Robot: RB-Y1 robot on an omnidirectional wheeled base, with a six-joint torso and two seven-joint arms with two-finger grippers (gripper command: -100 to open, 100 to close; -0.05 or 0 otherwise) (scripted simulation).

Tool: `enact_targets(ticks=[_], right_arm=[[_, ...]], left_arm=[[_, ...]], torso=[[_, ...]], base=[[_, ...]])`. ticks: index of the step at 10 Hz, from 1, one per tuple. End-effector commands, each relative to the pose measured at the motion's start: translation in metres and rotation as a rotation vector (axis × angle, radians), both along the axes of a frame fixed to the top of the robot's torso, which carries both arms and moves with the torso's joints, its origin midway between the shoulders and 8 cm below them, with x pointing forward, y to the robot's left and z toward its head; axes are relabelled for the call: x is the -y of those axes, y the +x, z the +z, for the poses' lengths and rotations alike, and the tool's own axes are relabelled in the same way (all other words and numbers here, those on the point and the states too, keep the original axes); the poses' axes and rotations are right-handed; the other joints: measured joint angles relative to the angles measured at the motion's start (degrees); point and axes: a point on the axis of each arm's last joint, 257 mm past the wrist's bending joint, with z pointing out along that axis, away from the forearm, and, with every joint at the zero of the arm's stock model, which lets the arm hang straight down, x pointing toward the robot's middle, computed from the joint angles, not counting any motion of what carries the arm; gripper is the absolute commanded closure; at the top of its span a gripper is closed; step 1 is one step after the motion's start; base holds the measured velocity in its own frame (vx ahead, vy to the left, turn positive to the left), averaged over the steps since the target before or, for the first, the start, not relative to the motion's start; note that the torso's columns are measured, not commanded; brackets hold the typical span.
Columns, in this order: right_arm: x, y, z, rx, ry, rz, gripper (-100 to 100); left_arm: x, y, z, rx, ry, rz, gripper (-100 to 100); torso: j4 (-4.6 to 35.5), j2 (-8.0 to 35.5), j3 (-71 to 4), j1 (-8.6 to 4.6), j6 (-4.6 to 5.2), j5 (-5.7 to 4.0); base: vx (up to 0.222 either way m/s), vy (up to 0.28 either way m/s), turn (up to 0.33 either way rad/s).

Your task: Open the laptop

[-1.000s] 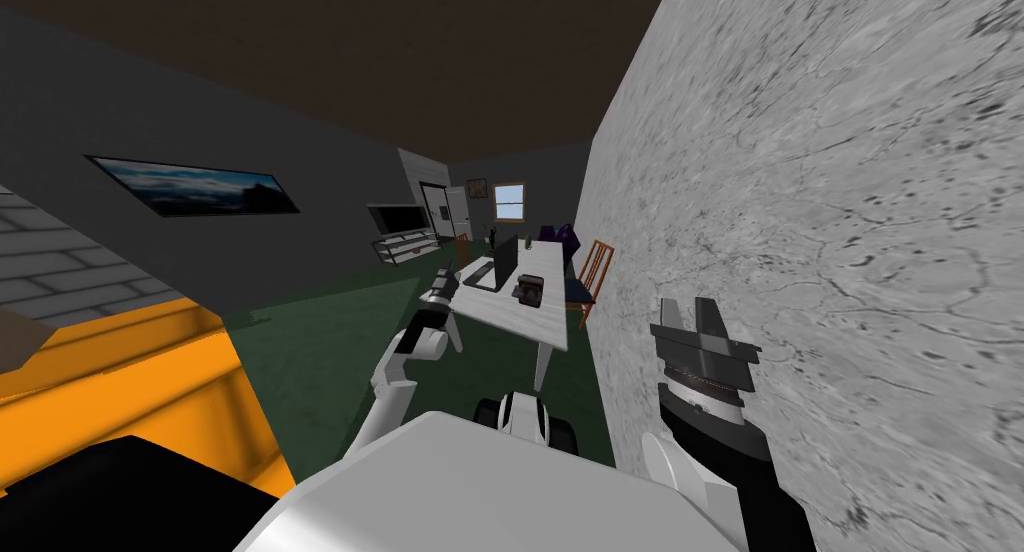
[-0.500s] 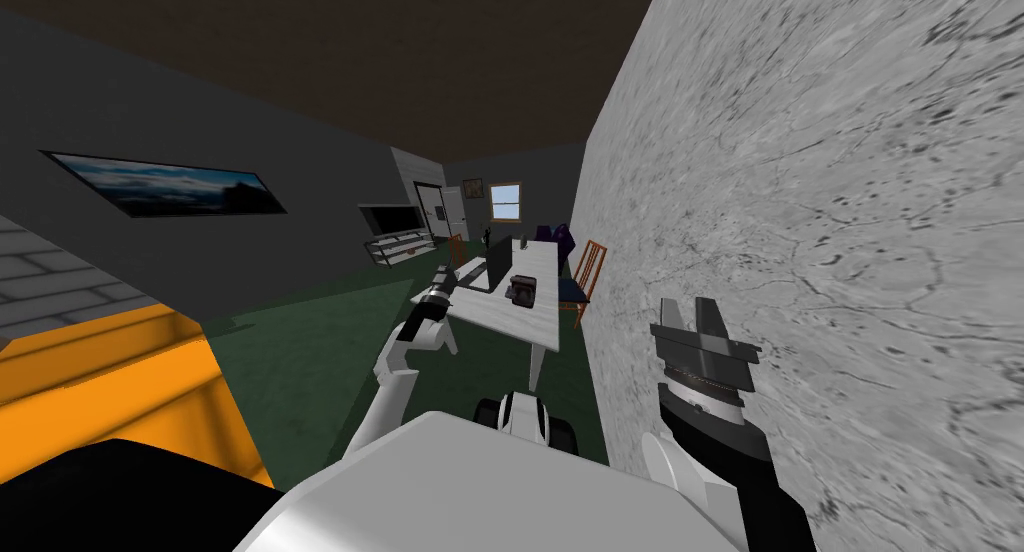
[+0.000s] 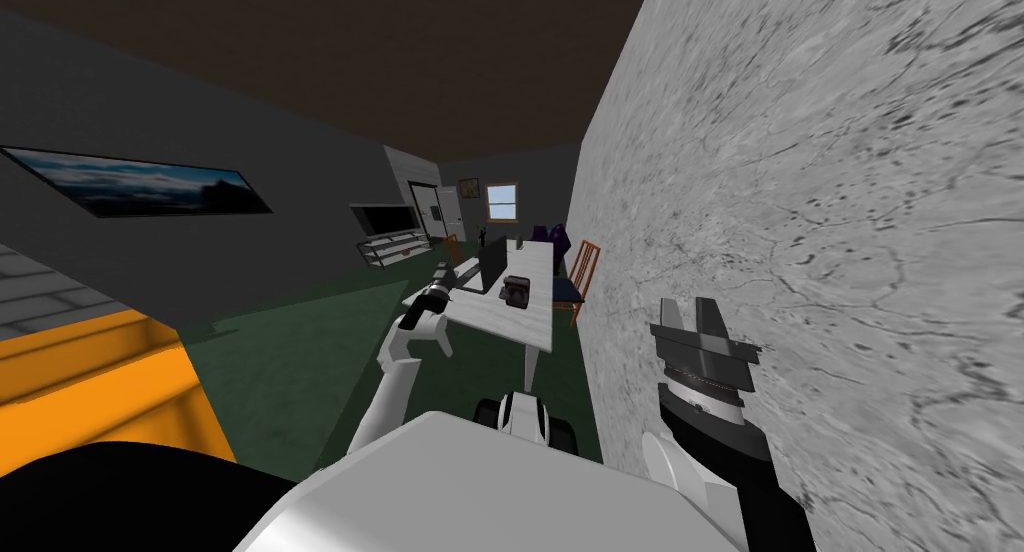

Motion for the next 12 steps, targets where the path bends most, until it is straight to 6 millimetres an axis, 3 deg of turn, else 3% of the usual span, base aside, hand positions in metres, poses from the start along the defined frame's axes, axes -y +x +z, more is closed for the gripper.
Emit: enact_targets(ticks=[1, 12], right_arm=[[0.000, 0.000, 0.000, 0.000, 0.000, 0.000, 0], [0.000, 0.000, 0.000, 0.000, 0.000, 0.000, 0]], left_arm=[[-0.012, 0.012, -0.009, -0.055, -0.030, 0.016, -100], [-0.045, 0.042, -0.025, -0.207, -0.136, 0.059, -100]], torso=[[0.0, 0.0, 0.0, 0.06, -0.03, 0.01], [0.0, 0.0, 0.0, 0.03, -0.01, 0.01]], base=[[0.034, -0.065, -0.031], [0.023, -0.049, -0.037]])
